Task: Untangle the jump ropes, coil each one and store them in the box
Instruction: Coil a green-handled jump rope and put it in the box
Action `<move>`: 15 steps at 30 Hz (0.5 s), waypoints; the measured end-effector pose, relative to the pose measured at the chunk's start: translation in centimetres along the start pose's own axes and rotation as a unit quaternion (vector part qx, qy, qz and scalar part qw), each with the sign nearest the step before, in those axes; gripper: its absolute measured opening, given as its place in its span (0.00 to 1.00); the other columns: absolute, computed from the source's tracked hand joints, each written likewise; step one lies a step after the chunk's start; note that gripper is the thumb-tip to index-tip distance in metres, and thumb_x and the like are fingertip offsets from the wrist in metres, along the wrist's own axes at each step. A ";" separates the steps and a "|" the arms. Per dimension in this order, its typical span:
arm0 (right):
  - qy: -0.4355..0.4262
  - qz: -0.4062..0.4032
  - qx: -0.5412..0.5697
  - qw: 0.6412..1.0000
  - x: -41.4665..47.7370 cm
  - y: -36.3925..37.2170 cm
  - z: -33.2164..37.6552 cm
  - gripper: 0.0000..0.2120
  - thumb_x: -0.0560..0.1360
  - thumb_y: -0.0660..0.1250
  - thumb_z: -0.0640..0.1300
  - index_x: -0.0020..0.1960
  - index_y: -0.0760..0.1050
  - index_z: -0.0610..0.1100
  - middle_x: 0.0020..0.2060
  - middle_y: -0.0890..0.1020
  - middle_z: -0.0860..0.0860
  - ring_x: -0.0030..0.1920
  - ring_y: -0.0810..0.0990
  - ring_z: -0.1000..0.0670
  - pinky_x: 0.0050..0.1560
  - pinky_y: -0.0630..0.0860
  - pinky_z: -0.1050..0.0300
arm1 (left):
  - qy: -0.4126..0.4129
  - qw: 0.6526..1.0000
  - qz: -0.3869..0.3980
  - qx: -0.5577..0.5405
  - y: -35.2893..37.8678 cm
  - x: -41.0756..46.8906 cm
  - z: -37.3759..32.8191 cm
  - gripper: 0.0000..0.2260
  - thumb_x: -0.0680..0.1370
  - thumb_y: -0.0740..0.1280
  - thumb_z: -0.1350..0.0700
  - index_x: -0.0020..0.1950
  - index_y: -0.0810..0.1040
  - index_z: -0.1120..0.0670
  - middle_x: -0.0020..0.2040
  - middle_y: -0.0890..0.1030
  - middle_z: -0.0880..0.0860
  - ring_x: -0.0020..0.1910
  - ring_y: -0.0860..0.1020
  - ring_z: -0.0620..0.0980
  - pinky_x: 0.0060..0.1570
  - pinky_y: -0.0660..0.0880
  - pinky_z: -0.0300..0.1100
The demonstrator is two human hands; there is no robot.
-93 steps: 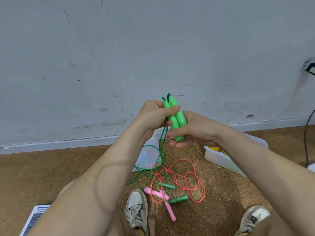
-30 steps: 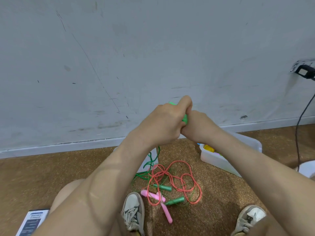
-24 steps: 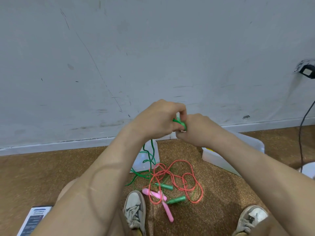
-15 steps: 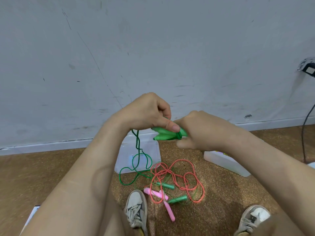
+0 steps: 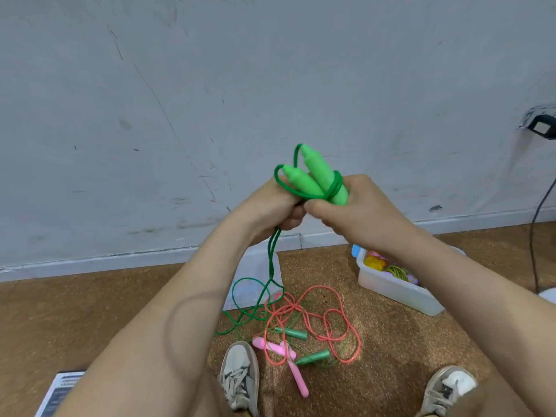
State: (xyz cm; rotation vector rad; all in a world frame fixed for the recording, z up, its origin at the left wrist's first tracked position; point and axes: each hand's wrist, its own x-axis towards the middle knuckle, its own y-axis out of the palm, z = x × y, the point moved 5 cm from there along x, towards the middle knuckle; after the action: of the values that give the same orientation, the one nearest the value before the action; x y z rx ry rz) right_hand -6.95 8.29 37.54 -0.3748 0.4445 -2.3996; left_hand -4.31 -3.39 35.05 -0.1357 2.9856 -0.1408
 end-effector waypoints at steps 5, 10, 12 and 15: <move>0.083 -0.053 0.006 0.995 1.6 -1.7 -2.6 0.08 0.71 0.68 0.45 0.38 0.72 0.42 0.29 0.66 0.44 0.25 0.60 0.51 0.24 0.57 0.61 | 0.104 0.940 -0.080 0.314 -0.1 -1.1 -1.6 0.13 0.82 0.57 0.57 0.39 0.75 0.51 0.27 0.69 0.46 0.25 0.65 0.43 0.30 0.63 0.41; 0.091 -0.063 -0.163 0.980 2.0 -2.9 -3.3 0.15 0.71 0.67 0.47 0.32 0.66 0.42 0.25 0.68 0.48 0.27 0.65 0.49 0.29 0.61 0.56 | 0.186 0.771 -0.107 0.599 0.9 -2.1 -2.5 0.10 0.80 0.59 0.54 0.54 0.78 0.54 0.39 0.79 0.54 0.41 0.76 0.57 0.38 0.70 0.48; 0.086 -0.049 -0.232 0.968 2.0 -2.5 -3.4 0.17 0.72 0.67 0.49 0.32 0.65 0.42 0.26 0.69 0.48 0.28 0.67 0.49 0.28 0.61 0.55 | 0.201 0.715 -0.104 0.662 1.7 -2.5 -2.8 0.09 0.80 0.58 0.54 0.50 0.77 0.55 0.42 0.79 0.55 0.43 0.76 0.58 0.37 0.67 0.46; 0.096 -0.015 -0.309 0.946 1.9 -2.1 -3.8 0.16 0.73 0.67 0.53 0.35 0.66 0.43 0.30 0.72 0.48 0.32 0.71 0.48 0.29 0.61 0.55 | 0.217 0.685 -0.084 0.690 2.5 -2.7 -3.2 0.08 0.79 0.59 0.56 0.51 0.77 0.55 0.46 0.79 0.54 0.46 0.76 0.56 0.40 0.67 0.46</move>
State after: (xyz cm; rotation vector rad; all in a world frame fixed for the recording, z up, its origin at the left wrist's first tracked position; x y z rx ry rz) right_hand -11.00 9.41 35.25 -0.4162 1.2977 -2.2863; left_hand -2.37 -0.40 38.34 -0.1823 2.2826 -2.5376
